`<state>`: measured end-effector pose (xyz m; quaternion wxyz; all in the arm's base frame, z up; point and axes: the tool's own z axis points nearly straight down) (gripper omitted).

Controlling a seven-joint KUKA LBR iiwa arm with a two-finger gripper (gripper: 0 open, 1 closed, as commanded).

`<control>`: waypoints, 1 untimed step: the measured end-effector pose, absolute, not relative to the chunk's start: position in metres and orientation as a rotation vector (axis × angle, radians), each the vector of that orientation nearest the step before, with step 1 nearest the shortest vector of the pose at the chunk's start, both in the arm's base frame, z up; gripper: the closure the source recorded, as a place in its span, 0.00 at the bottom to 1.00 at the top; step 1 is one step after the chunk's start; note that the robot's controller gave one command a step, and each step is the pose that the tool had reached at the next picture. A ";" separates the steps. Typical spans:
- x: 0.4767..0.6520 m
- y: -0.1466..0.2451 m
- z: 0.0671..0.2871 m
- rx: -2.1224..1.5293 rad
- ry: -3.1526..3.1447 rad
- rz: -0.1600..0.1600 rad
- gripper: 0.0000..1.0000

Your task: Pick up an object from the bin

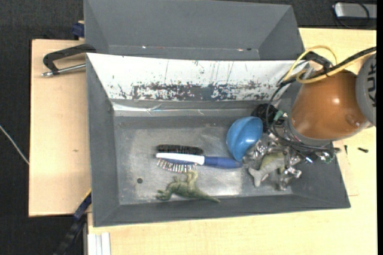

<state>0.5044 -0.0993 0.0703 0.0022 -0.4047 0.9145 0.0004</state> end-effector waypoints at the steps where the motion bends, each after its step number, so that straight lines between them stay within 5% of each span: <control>1: 0.542 -0.088 0.083 -1.342 2.831 -0.003 0.00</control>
Offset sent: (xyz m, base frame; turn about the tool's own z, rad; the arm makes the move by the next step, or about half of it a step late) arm 0.0350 0.0097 0.0111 -0.0536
